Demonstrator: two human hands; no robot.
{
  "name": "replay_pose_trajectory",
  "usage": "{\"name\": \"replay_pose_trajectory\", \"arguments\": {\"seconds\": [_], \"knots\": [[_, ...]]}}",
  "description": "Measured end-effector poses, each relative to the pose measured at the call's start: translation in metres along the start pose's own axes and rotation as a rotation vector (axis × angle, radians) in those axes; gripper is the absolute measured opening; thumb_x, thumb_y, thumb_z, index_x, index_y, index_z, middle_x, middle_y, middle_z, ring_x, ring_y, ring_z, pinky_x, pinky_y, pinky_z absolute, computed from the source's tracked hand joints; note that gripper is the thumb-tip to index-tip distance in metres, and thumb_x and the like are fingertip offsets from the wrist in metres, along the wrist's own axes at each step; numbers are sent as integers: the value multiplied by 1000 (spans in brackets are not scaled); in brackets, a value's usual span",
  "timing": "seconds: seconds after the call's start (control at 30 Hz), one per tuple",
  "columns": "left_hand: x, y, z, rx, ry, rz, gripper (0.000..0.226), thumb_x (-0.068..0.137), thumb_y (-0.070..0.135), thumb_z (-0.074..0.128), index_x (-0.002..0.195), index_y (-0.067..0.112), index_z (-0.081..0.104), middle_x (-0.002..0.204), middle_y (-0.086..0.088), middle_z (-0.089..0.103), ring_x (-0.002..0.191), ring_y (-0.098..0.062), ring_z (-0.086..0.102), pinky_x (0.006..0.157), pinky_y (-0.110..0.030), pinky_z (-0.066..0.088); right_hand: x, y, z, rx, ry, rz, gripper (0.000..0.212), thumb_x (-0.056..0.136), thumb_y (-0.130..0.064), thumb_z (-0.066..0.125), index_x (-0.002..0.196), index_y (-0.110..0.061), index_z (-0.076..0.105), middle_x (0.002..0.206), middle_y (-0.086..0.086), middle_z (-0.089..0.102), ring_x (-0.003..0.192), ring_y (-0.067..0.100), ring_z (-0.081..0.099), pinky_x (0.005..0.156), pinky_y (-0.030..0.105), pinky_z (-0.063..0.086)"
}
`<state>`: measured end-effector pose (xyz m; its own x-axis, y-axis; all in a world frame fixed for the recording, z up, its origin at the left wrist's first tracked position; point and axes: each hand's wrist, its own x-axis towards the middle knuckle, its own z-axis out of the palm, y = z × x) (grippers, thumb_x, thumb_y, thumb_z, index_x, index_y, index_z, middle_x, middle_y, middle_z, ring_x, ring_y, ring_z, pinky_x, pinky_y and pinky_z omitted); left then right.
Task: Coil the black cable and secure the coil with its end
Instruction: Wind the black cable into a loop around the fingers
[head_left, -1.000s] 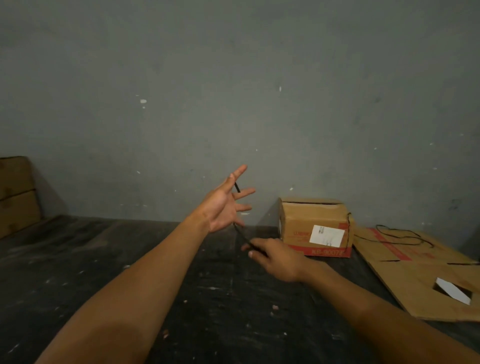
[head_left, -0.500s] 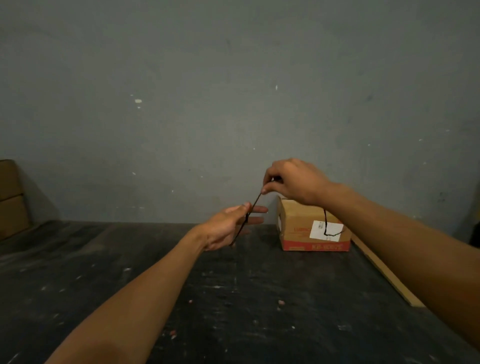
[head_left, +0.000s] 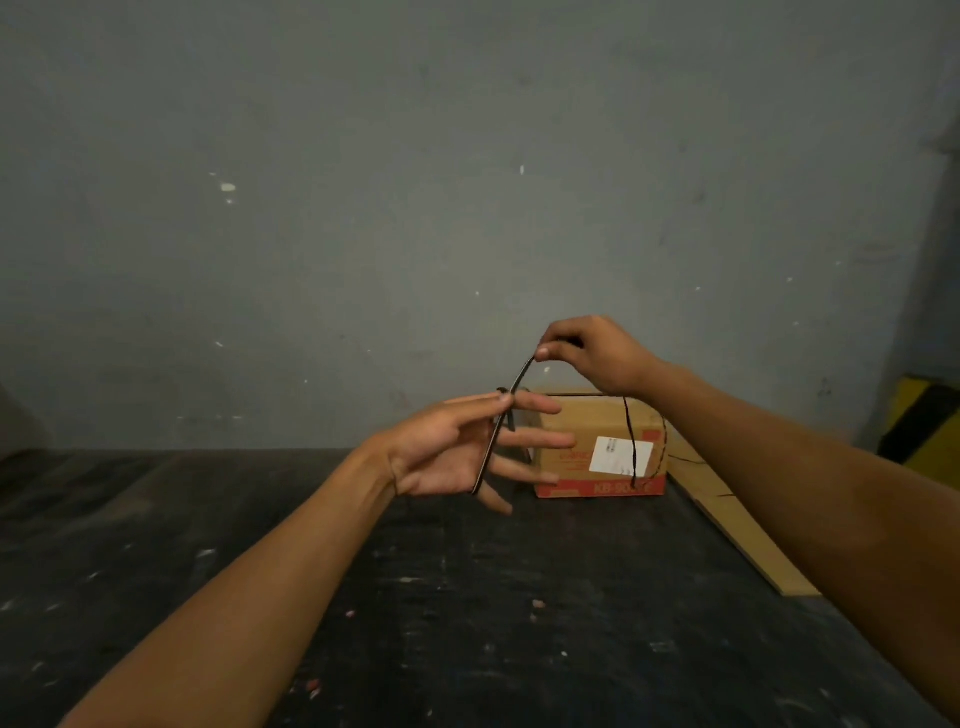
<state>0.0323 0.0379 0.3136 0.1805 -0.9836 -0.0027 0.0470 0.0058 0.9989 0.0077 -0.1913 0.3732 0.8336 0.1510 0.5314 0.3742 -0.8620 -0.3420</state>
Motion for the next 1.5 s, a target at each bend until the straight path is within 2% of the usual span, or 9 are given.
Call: {"name": "replay_pose_trajectory", "arguments": {"seconds": [0.2, 0.3, 0.53, 0.9, 1.0, 1.13, 1.23, 1.33, 1.5], "knots": [[7, 11, -4, -113, -93, 123, 52, 100, 46, 31, 148, 26, 33, 155, -12, 35, 138, -47, 32, 95, -64, 33, -42, 17, 62, 325, -65, 163, 19, 98, -8, 45, 101, -2, 64, 75, 2, 61, 64, 8, 58, 59, 24, 46], [13, 12, -9, -173, -63, 148, 54, 99, 50, 29, 149, 30, 31, 155, -11, 34, 137, -48, 31, 92, -69, 36, -64, 11, 102, 401, -109, 276, 22, 102, -22, 41, 103, -17, 63, 75, 7, 62, 56, 1, 58, 48, 14, 45], [15, -2, -26, -188, 171, 227, 53, 95, 51, 40, 143, 30, 44, 149, 1, 46, 131, -42, 46, 86, -74, 38, -98, -17, 150, 533, -205, 181, 20, 102, -29, 41, 107, -24, 60, 64, 3, 58, 57, 19, 55, 52, 26, 47], [8, -22, -48, -222, 470, 295, 47, 92, 46, 45, 135, 28, 53, 139, 10, 56, 125, -36, 54, 93, -83, 20, -97, -47, 136, 106, -320, 32, 26, 99, -28, 47, 120, -20, 58, 87, -9, 63, 69, 1, 56, 66, 30, 48], [7, -31, -49, -241, 585, 329, 29, 91, 37, 50, 105, 20, 68, 106, 4, 72, 114, -32, 63, 93, -83, 17, -88, -49, 115, -31, -327, 18, 25, 98, -31, 47, 115, -21, 61, 88, -5, 63, 69, 4, 55, 65, 32, 48], [9, -37, -43, -243, 740, 317, 33, 101, 28, 41, 104, 10, 69, 68, -3, 49, 105, -34, 52, 103, -68, 33, -73, -54, 87, -182, -304, 3, 24, 97, -29, 49, 111, -21, 66, 91, 2, 69, 76, 14, 62, 67, 33, 51], [13, -36, -38, -132, 744, 242, 38, 104, 29, 35, 114, 11, 67, 63, 0, 37, 88, -27, 54, 96, -58, 44, -65, -59, 72, -295, -260, -22, 22, 94, -31, 53, 107, -23, 69, 95, 3, 71, 76, 17, 58, 60, 27, 38], [16, -35, -38, -116, 669, 188, 38, 102, 26, 35, 122, 11, 63, 64, 1, 42, 79, -20, 57, 71, -45, 46, -58, -68, 60, -388, -221, -48, 22, 92, -33, 53, 106, -25, 69, 102, 6, 71, 91, 26, 63, 70, 32, 45], [21, -33, -41, -27, 768, 263, 39, 100, 24, 41, 92, 16, 78, 78, -9, 53, 74, -20, 61, 75, -45, 47, -49, -80, 45, -409, -183, -97, 24, 91, -31, 55, 110, -29, 69, 106, 8, 71, 99, 29, 63, 70, 31, 42]]}}
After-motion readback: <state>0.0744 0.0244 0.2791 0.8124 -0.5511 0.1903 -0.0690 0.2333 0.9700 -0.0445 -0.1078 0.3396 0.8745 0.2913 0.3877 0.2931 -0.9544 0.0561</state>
